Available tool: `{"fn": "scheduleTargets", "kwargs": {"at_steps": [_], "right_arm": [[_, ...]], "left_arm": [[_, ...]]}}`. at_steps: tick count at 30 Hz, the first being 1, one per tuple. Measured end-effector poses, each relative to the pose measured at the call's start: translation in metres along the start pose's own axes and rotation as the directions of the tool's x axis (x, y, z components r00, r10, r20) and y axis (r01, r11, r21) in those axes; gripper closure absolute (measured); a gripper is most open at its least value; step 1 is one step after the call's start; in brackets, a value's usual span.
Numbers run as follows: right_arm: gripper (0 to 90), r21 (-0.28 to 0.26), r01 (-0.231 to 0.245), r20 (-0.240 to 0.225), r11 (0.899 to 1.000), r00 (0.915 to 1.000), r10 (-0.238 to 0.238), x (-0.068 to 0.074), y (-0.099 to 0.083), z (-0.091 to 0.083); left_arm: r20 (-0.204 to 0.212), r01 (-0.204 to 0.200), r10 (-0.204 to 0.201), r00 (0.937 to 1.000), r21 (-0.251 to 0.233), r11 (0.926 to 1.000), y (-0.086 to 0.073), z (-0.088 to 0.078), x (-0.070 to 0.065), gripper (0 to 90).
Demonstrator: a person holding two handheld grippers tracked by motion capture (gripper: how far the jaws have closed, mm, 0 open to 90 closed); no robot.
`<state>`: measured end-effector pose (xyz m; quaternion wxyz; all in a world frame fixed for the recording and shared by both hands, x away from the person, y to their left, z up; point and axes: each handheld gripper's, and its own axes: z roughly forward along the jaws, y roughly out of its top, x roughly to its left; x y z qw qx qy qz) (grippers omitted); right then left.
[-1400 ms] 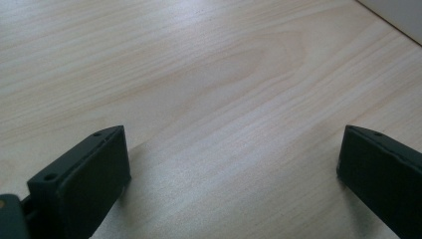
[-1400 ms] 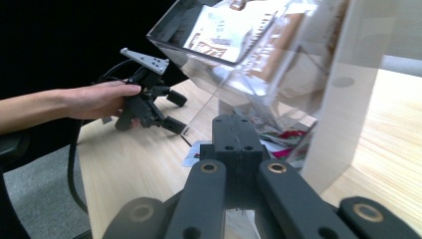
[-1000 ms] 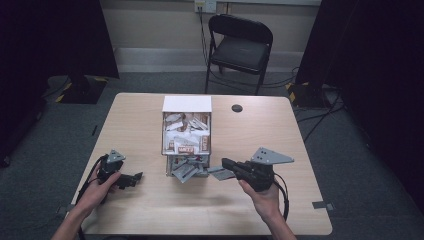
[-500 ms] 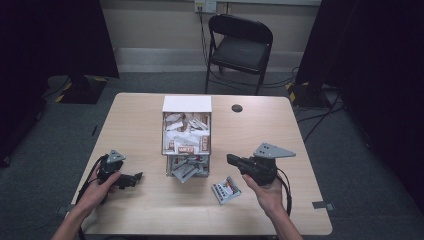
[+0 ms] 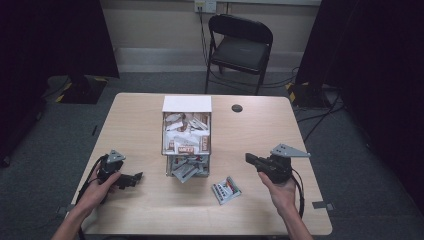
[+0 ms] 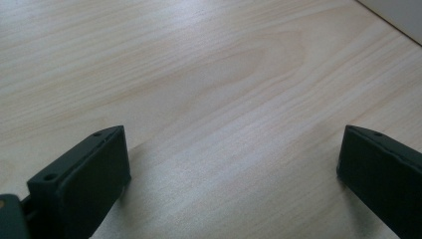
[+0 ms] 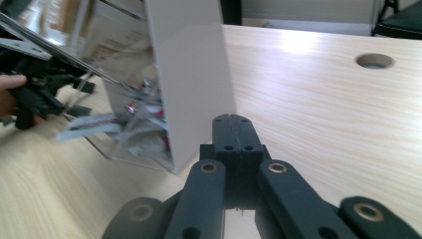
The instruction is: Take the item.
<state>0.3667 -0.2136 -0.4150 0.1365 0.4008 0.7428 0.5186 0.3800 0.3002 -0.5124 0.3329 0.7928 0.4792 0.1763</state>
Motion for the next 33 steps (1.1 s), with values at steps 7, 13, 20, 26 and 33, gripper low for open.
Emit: {"fn": "scheduleTargets", "kwargs": {"at_steps": [7, 13, 20, 26, 33], "right_arm": [[82.7, 0.011, -0.023, 0.070, 1.000, 0.9973, 0.022, -0.017, -0.012, -0.020], [73.5, 0.037, -0.047, 0.125, 0.998, 0.9913, 0.042, -0.030, -0.026, -0.036], [47.1, 0.066, -0.092, 0.215, 0.994, 0.9737, 0.076, -0.044, -0.036, -0.048], [34.4, 0.121, -0.129, 0.282, 0.984, 0.9550, 0.091, -0.056, -0.051, -0.052], [26.8, 0.166, -0.165, 0.348, 0.972, 0.9324, 0.099, -0.071, -0.062, -0.051]], "left_arm": [[0.000, 0.000, 0.000, 1.0000, 0.000, 1.0000, 0.000, 0.000, 0.000, 0.0], [0.001, 0.000, 0.000, 1.0000, 0.000, 1.0000, 0.000, 0.000, 0.000, 0.0], [0.001, 0.000, 0.000, 1.0000, 0.000, 1.0000, 0.000, 0.000, 0.000, 0.0], [0.001, 0.001, -0.001, 1.0000, 0.000, 1.0000, 0.000, 0.000, 0.000, 0.0], [0.001, 0.000, 0.000, 1.0000, 0.000, 1.0000, 0.000, 0.000, 0.000, 0.0]]}}
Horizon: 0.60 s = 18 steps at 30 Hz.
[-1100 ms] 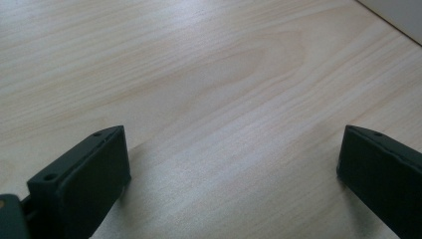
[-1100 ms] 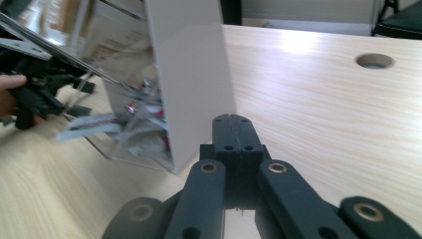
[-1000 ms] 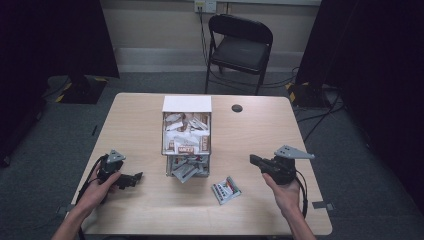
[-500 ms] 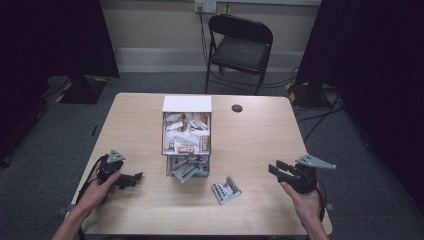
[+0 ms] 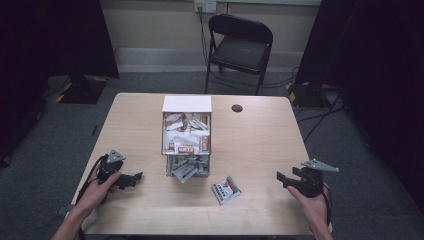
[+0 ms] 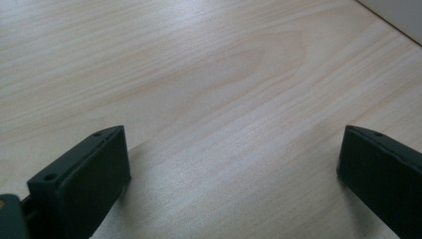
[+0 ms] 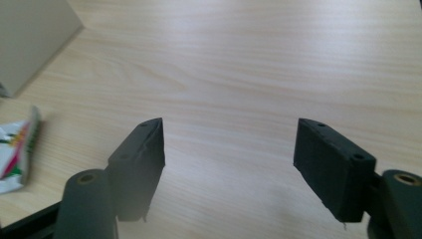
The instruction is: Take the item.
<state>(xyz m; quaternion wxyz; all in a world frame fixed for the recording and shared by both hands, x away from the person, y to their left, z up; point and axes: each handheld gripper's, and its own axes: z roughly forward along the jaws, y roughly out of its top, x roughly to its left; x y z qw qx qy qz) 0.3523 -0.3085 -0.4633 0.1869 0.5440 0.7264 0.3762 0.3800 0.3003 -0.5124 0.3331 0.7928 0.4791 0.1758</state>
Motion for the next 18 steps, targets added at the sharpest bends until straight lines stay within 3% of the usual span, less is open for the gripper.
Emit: {"fn": "scheduleTargets", "kwargs": {"at_steps": [1, 5, 7, 13, 18], "right_arm": [[25.8, 0.036, -0.002, 0.023, 0.999, 0.9997, 0.001, -0.003, -0.004, 0.003], [24.2, 0.066, -0.012, 0.052, 0.998, 0.9986, 0.009, -0.006, -0.009, 0.005], [22.1, 0.083, 0.004, 0.085, 0.997, 0.9963, -0.012, -0.006, -0.012, 0.007], [19.3, 0.146, 0.007, 0.109, 0.989, 0.9938, -0.023, -0.005, -0.020, 0.014], [16.3, 0.151, 0.038, 0.146, 0.988, 0.9874, -0.060, 0.001, -0.023, 0.018]], "left_arm": [[-0.001, 0.000, 0.000, 1.0000, -0.001, 1.0000, 0.000, 0.000, 0.000, 0.0], [-0.001, 0.000, 0.000, 1.0000, 0.000, 1.0000, 0.000, 0.000, 0.000, 0.0], [-0.001, 0.000, 0.000, 1.0000, 0.000, 1.0000, 0.000, 0.000, 0.000, 0.0], [0.000, 0.000, 0.000, 1.0000, 0.000, 1.0000, 0.000, 0.000, 0.000, 0.0], [0.000, 0.000, 0.000, 1.0000, 0.000, 1.0000, 0.000, 0.000, 0.000, 0.0]]}}
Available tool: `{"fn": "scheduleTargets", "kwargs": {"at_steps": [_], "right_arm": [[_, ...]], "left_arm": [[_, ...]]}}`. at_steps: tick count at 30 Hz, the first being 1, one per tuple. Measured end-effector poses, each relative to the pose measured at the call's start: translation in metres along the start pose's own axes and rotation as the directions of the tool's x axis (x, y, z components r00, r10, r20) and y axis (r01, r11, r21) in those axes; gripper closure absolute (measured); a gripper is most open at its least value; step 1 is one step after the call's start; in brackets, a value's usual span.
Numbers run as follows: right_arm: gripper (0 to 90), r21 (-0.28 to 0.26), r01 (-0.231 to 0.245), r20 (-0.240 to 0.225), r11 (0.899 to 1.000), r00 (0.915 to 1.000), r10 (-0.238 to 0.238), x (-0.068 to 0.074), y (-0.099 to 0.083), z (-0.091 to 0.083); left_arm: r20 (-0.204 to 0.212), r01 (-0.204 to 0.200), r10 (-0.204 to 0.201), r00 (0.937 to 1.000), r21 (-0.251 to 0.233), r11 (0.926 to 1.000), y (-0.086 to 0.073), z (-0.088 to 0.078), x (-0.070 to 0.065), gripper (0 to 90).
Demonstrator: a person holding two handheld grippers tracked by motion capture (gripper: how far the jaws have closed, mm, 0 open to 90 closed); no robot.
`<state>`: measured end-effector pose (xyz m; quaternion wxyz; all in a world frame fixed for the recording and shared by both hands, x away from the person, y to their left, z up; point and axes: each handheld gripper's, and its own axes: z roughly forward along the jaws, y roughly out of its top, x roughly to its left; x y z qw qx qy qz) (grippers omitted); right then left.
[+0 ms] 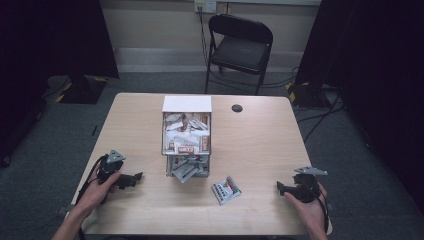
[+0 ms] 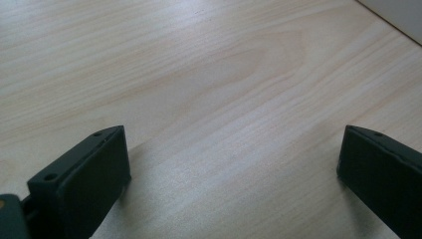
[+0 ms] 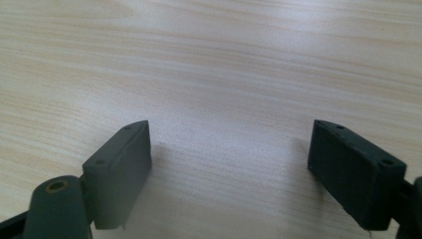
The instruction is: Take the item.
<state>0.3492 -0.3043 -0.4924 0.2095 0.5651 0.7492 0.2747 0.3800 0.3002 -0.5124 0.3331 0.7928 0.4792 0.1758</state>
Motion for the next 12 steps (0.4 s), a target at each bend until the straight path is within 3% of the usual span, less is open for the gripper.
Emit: {"fn": "scheduleTargets", "kwargs": {"at_steps": [4, 12], "right_arm": [[9.9, -0.066, 0.006, 0.007, 0.998, 1.0000, -0.006, 0.0019, -0.0061, 0.0047], [9.8, -0.076, -0.001, 0.014, 0.997, 0.9999, 0.002, 0.0028, -0.0073, 0.0049]], "left_arm": [[0.000, 0.000, 0.000, 1.0000, 0.000, 1.0000, 0.0000, 0.0000, 0.0000, 0.0], [0.000, 0.000, 0.000, 1.0000, 0.000, 1.0000, 0.0000, 0.0000, 0.0000, 0.0]]}}
